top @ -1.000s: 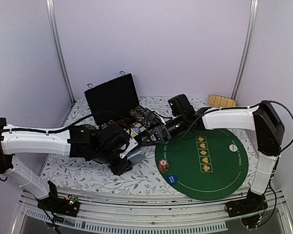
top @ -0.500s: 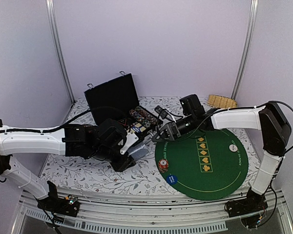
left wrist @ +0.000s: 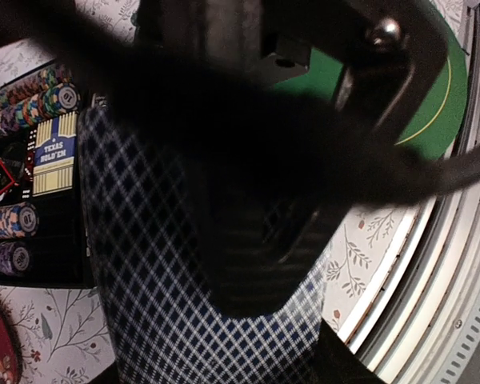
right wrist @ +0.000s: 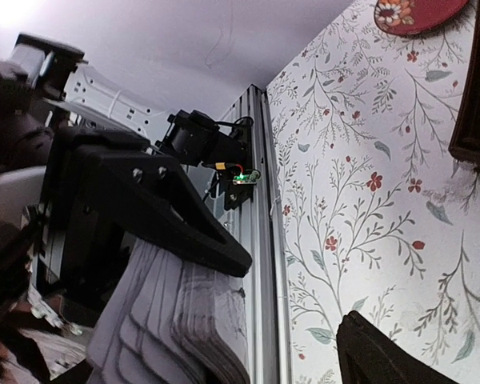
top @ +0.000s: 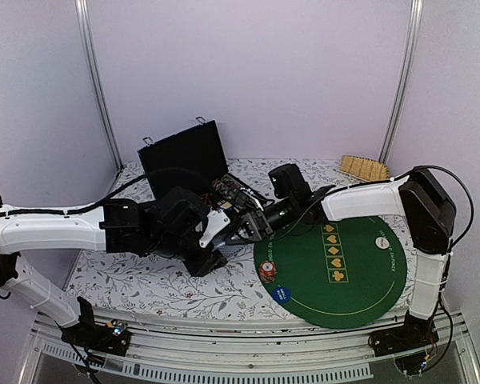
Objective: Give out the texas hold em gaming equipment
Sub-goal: Pass from the left arm to the right, then pass from the right arm to the left
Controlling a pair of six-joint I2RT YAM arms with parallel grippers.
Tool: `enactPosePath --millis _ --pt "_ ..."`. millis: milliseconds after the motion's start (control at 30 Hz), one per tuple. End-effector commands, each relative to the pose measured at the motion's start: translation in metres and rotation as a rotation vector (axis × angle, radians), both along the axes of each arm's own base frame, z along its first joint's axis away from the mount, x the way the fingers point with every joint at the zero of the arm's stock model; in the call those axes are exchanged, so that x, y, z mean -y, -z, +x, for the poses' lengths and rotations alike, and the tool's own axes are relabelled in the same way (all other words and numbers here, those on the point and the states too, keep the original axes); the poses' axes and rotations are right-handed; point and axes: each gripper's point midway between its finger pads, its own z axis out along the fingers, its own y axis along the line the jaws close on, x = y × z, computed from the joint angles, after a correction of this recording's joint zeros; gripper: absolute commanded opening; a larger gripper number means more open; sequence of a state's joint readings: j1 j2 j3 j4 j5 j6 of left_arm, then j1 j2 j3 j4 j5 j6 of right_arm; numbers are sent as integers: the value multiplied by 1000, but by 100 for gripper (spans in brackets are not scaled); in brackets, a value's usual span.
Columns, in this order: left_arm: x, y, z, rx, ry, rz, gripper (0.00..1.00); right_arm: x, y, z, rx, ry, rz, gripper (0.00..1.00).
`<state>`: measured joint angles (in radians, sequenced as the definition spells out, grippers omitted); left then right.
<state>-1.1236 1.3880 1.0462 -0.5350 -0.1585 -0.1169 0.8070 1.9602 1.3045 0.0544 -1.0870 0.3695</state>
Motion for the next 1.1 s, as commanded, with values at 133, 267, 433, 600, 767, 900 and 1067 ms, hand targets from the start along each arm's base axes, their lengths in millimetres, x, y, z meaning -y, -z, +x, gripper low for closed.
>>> enactPosePath --millis 133,267,433,600,767,900,1067 --pt "11 -6 9 56 23 7 51 -11 -1 -10 -48 -61 21 40" --pt "9 0 13 77 25 42 54 -9 -3 -14 -54 -75 12 4" --pt "4 7 25 119 4 80 89 -5 -8 -17 -32 -76 9 2" --pt "1 11 33 139 -8 96 89 -4 -10 -16 -24 -69 6 2" --pt "2 21 31 128 8 111 88 -4 -16 -16 -22 -64 20 2" --pt "1 26 36 153 -2 135 93 -4 -18 -15 -24 -49 15 2" --pt "2 20 40 195 8 121 94 -2 -16 -15 -25 -33 3 2"
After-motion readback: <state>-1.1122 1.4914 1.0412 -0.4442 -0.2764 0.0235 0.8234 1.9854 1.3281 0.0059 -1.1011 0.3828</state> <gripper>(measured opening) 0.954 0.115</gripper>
